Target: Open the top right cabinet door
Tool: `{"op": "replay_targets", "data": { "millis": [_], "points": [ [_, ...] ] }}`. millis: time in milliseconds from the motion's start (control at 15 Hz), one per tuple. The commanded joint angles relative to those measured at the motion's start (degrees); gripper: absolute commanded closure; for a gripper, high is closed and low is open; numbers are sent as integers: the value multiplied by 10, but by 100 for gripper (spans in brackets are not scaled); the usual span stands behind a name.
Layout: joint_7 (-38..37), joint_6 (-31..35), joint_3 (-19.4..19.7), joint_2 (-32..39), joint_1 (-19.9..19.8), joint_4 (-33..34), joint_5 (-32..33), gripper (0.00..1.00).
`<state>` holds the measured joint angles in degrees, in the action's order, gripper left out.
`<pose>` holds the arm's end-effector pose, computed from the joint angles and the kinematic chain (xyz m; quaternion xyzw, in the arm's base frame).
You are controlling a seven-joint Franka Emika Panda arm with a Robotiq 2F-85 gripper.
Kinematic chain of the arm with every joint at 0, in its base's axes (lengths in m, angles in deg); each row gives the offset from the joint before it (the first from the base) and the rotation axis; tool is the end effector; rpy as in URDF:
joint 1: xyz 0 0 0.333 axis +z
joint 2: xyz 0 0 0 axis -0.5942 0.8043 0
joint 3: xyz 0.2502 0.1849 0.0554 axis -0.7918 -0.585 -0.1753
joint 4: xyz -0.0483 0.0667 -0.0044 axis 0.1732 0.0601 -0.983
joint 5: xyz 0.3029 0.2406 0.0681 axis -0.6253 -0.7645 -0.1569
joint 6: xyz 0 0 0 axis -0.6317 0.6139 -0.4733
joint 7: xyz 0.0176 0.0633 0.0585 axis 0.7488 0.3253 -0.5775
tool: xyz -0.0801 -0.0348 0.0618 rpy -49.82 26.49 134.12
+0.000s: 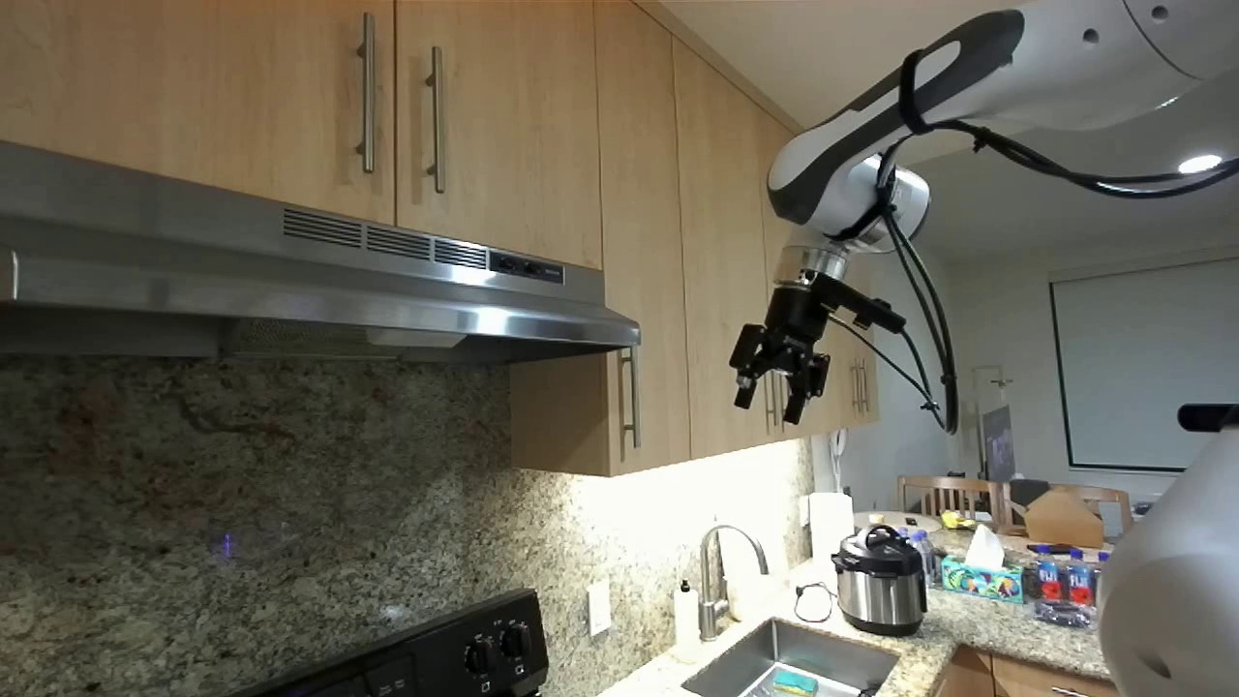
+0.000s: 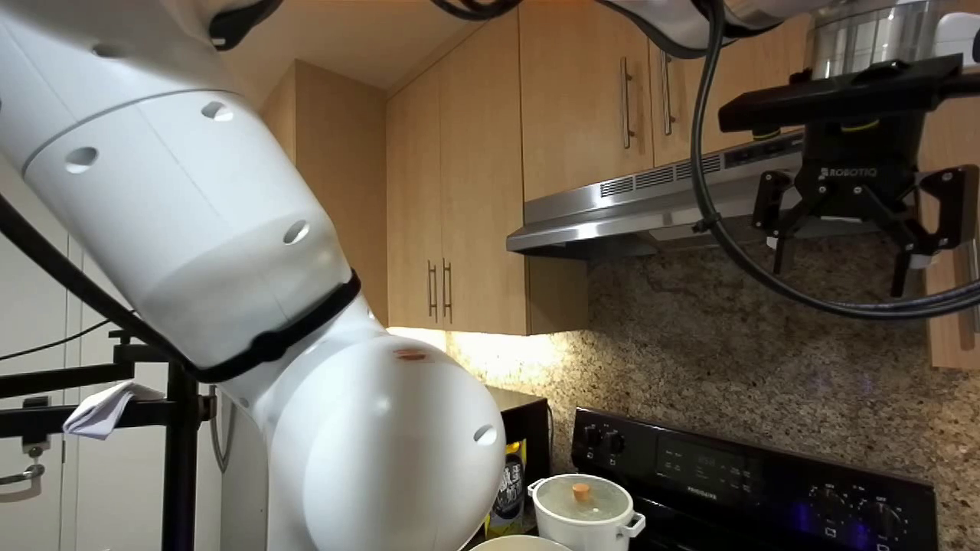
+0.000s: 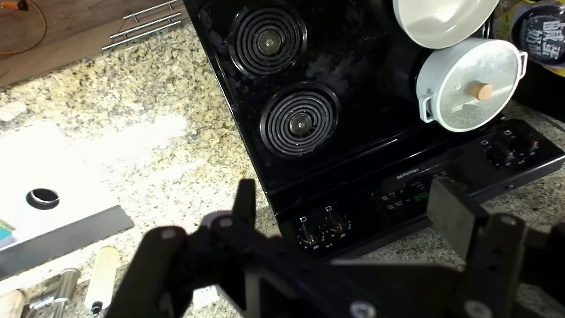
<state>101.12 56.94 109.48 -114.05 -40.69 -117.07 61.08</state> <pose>0.3482 -0.1981 0.5697 -0.9791 0.1045 -0.1225 0.1247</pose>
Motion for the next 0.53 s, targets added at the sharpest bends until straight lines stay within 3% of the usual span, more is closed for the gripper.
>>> {"op": "replay_targets", "data": {
  "millis": [0,467],
  "points": [
    [10,-2,-16,6,-21,2,-12,0],
    [13,5,-45,-9,-19,13,-7,0]
  ]
}}
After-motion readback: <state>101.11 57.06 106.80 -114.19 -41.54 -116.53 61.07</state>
